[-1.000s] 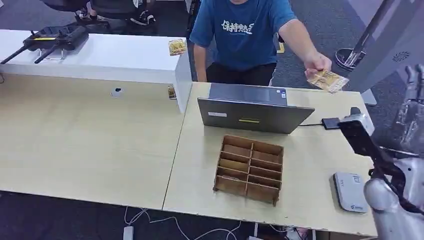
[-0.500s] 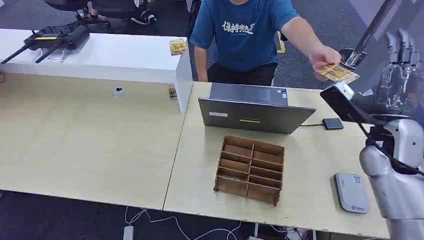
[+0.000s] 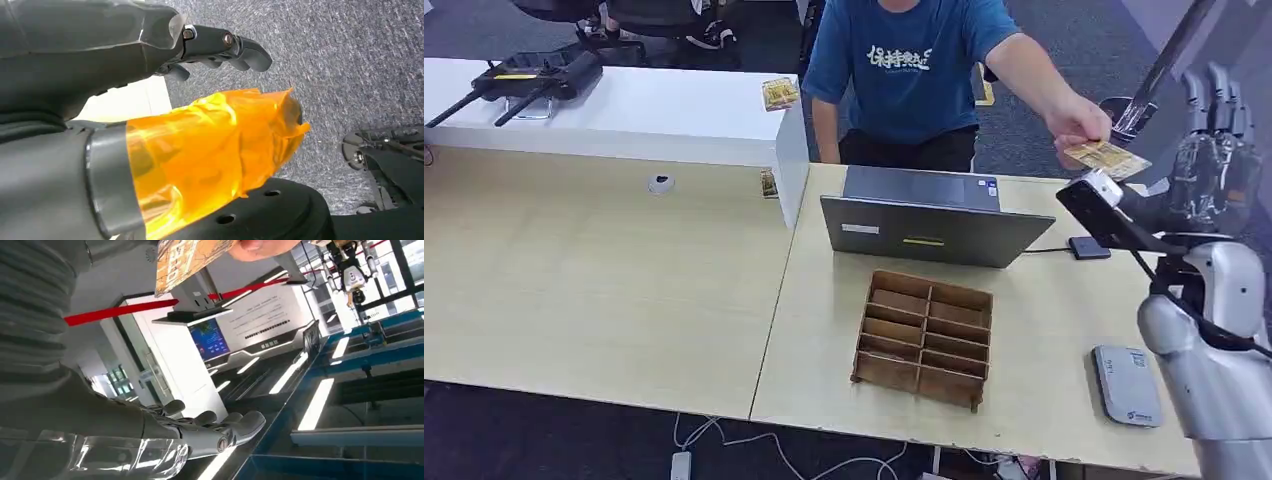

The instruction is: Pass the card to the sensor for recognition and then transmit it.

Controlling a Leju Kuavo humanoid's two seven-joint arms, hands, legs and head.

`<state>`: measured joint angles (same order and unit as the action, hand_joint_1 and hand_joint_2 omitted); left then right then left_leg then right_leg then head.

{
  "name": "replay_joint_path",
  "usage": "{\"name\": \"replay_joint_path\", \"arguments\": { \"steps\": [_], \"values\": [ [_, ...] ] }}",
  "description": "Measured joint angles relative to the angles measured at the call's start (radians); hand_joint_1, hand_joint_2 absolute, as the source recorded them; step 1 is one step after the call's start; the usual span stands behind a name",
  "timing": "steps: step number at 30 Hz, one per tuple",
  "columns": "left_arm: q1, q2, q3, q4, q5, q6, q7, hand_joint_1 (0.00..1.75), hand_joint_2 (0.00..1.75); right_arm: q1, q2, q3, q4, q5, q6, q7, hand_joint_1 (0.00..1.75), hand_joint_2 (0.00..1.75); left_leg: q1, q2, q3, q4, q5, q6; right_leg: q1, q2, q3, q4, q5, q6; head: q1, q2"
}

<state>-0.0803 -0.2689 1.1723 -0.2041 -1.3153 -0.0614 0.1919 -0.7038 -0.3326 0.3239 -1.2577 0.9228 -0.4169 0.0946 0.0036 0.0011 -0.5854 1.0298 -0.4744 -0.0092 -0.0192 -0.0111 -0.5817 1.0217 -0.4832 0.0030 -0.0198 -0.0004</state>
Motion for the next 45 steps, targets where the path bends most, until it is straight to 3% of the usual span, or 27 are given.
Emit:
{"name": "replay_joint_path", "arguments": {
  "steps": [4, 5, 6, 17, 45],
  "values": [
    [0.0, 0.0, 0.0, 0.0, 0.0, 0.0, 0.0, 0.0, 0.0, 0.009, 0.0, 0.0, 0.0, 0.0, -0.011, -0.003, 0.0, 1.75, 0.0, 0.0, 0.0, 0.0, 0.0, 0.0, 0.0, 0.0, 0.0, 0.0, 0.0, 0.0, 0.0, 0.0],
    [0.0, 0.0, 0.0, 0.0, 0.0, 0.0, 0.0, 0.0, 0.0, 0.011, 0.0, 0.0, 0.0, 0.0, -0.011, -0.004, 0.93, 1.75, 0.0, 0.0, 0.0, 0.0, 0.0, 0.0, 0.0, 0.0, 0.0, 0.0, 0.0, 0.0, 0.0, 0.0],
    [0.0, 0.0, 0.0, 0.0, 0.0, 0.0, 0.0, 0.0, 0.0, 0.012, 0.0, 0.0, 0.0, 0.0, -0.012, -0.005, 1.75, 1.75, 0.0, 0.0, 0.0, 0.0, 0.0, 0.0, 0.0, 0.0, 0.0, 0.0, 0.0, 0.0, 0.0, 0.0],
    [0.0, 0.0, 0.0, 0.0, 0.0, -0.002, -0.003, 0.0, 0.0, 0.018, -0.008, 0.0, 0.0, 0.061, -0.025, -0.008, 1.75, 1.75, 0.0, 0.0, 0.0, 0.0, 0.0, 0.0, 0.0, 0.0, 0.0, 0.0, 0.0, 0.0, 0.0, 0.0],
    [0.0, 0.0, 0.0, 0.0, 0.003, -0.003, -0.005, 0.0, 0.0, 0.028, -0.017, 0.0, 0.003, 0.064, -0.024, -0.007, 1.75, 1.75, 0.0, 0.0, 0.0, 0.0, 0.0, 0.0, 0.0, 0.0, 0.0, 0.0, 0.0, 0.0, 0.0, 0.0]
  ]
}}
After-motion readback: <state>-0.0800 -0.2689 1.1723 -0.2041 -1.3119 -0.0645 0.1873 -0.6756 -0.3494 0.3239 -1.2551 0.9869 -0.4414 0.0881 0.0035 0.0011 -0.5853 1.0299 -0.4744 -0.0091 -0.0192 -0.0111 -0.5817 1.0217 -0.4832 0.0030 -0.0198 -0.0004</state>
